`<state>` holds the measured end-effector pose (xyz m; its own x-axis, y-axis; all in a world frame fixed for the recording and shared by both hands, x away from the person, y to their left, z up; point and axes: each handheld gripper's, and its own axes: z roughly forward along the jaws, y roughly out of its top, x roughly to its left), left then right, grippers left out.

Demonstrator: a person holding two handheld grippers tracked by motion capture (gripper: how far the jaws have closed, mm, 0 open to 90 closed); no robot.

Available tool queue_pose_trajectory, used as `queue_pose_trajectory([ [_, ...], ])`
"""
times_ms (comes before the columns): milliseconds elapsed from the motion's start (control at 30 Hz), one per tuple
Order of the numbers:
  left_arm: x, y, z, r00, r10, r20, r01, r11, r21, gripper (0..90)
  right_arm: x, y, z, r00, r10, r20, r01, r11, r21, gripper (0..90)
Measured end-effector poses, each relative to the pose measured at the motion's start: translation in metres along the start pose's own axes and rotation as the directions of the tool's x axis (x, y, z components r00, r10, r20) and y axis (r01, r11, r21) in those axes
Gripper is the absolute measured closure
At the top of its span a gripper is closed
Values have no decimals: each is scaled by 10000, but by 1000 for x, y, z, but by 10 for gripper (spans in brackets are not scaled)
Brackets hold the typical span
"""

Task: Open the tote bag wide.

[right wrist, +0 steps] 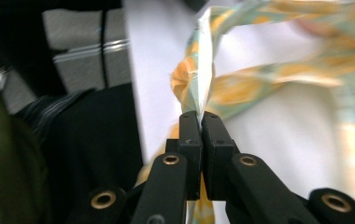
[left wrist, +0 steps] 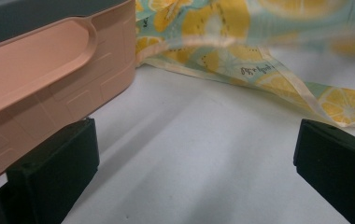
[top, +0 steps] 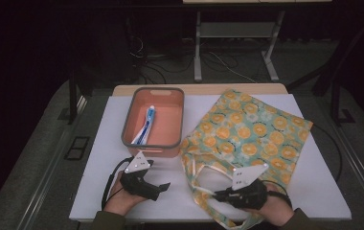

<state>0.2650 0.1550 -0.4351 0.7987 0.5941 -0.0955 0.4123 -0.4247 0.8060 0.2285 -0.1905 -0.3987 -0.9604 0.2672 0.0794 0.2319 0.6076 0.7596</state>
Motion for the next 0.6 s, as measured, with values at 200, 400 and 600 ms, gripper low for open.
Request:
queue_pose_trajectory([
  [200, 0, 0, 0, 10000, -27, -30, 27, 10000, 21, 0, -57, 1, -42, 9763, 977, 1931, -833, 9932, -812, 884],
  [400, 1, 0, 0, 10000, -33, -55, 33, 10000, 32, 0, -111, -13, -59, 9259, 2014, 3195, -1793, 9790, -974, 884],
  [600, 1, -1, 0, 9999, -66, -88, 66, 10000, 27, 0, -147, -28, -64, 8728, 2714, 4057, -2541, 9623, -973, 884],
])
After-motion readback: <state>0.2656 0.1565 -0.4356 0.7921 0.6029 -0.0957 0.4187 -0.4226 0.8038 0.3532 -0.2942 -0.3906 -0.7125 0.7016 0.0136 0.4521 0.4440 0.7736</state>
